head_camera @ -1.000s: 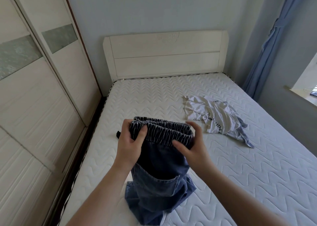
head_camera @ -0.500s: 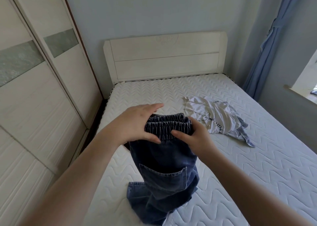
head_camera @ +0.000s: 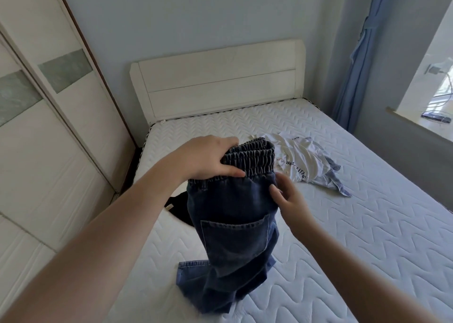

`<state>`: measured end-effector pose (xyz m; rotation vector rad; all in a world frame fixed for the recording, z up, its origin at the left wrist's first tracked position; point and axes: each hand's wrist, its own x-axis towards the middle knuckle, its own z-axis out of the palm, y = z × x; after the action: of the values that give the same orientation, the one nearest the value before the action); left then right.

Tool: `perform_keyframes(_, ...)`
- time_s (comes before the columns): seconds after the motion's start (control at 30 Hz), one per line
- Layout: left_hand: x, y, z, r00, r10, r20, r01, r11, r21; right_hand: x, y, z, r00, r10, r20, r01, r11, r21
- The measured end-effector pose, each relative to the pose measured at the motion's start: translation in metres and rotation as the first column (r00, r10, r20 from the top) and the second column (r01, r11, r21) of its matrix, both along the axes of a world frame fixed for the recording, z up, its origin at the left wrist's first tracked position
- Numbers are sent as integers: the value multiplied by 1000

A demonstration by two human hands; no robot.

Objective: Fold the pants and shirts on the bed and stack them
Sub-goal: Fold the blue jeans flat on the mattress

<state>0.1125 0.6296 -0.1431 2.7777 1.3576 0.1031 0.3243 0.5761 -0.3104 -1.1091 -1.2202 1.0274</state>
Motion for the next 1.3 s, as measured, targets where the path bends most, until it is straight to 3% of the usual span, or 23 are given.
perform_keyframes(0.13,12,-1,19,999,39,6,-39,997,64,32,-15,-66,992,-123,33,127,929,-348)
perform_keyframes(0.23,21,-1,38,998,58,26,-60,993,97,45,-23,-105,998,-45,-40,11,783,-622)
perform_keyframes(0.3,27,-1,50,997,57,52,-61,995,84,48,-25,-118,987,-27,-156,-88,725,-684)
perform_keyframes(0.5,42,0,68,986,95,137,-105,992,67,51,-13,-111,900,35,-433,-269,828,-491)
perform_keyframes(0.6,42,4,74,976,138,170,-157,982,108,64,-2,-98,865,-54,-498,-193,881,-432)
perform_keyframes(0.7,31,11,80,955,153,253,-170,984,46,92,12,-88,795,-210,-569,-65,903,-424)
perform_keyframes(0.87,16,13,76,915,199,351,-212,977,-2,129,25,-66,723,-245,-646,-20,927,-374)
perform_keyframes(1.07,28,4,83,901,171,400,-196,980,21,126,18,-75,858,-267,-439,113,932,-345)
perform_keyframes(1.17,39,-2,98,906,157,393,-196,979,61,122,7,-102,930,-155,-333,32,937,-348)
perform_keyframes(1.23,47,-5,106,898,164,409,-219,971,92,113,-5,-120,977,-71,-199,-16,915,-403)
perform_keyframes(1.3,57,-8,113,861,191,471,-268,958,101,97,-18,-134,993,-114,-41,82,884,-460)
